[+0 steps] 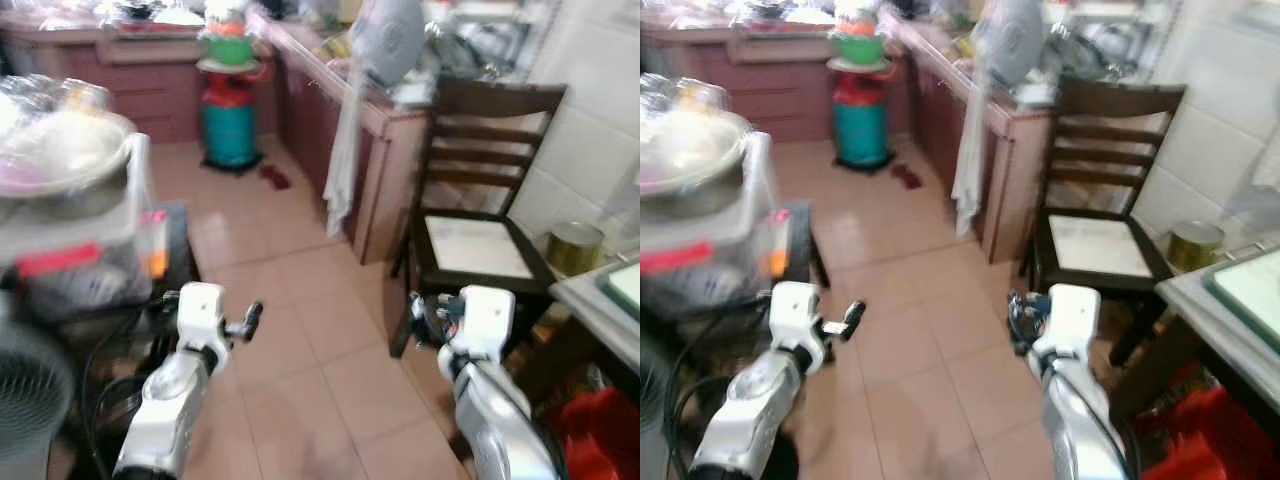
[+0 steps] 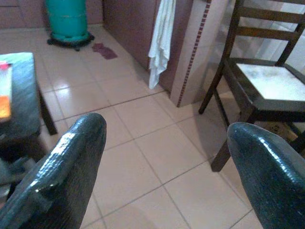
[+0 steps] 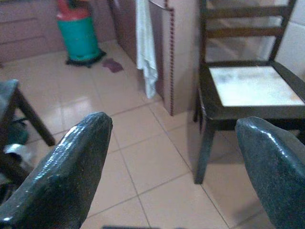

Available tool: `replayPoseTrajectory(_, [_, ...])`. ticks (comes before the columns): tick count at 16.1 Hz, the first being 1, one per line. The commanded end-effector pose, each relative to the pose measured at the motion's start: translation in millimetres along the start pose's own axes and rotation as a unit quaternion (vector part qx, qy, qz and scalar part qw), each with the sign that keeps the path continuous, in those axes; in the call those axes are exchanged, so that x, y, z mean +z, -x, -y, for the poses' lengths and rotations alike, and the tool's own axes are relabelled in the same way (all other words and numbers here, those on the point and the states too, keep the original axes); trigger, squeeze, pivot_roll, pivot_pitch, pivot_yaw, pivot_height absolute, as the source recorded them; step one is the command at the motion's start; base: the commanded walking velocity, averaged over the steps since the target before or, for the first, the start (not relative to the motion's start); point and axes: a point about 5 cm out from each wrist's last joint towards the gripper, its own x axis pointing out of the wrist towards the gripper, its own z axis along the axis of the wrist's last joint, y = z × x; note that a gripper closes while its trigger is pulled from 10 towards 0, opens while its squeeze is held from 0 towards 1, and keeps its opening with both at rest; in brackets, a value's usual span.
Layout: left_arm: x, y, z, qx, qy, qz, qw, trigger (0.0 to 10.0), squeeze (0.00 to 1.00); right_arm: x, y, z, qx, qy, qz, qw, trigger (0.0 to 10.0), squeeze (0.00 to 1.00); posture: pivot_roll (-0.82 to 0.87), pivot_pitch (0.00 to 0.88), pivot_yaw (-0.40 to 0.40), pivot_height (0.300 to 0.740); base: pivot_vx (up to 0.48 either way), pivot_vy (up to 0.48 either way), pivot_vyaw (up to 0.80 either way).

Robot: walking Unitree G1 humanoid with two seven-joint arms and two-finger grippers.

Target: Setting the table

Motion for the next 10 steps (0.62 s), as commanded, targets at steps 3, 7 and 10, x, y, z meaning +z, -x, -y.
replayPoseTrajectory(3, [1.1,-5.4,13.7,-0.006,0.011,-0.007,1.000,10.0,0.00,4.2,0.9,12.1,-0.021,0.004,0.005,1.000,10.0,0.00,-0.04,0.000,-0.022,0.740,0.000,0.000,-0.73])
replayPoseTrajectory(7, [3.2,-7.1,13.7,0.007,-0.021,-0.009,1.000,10.0,0.00,5.3,1.5,10.9,-0.017,0.004,0.008,1.000,10.0,0.00,-0.03,0.000,-0.024,0.740,0.000,0.000,-0.15])
replayPoseTrajectory(10, [1.5,-8.3,13.8,0.010,-0.022,-0.017,1.000,10.0,0.00,3.6,1.1,11.9,-0.021,-0.001,0.001,1.000,10.0,0.00,-0.03,0.000,-0.022,0.740,0.000,0.000,-0.39])
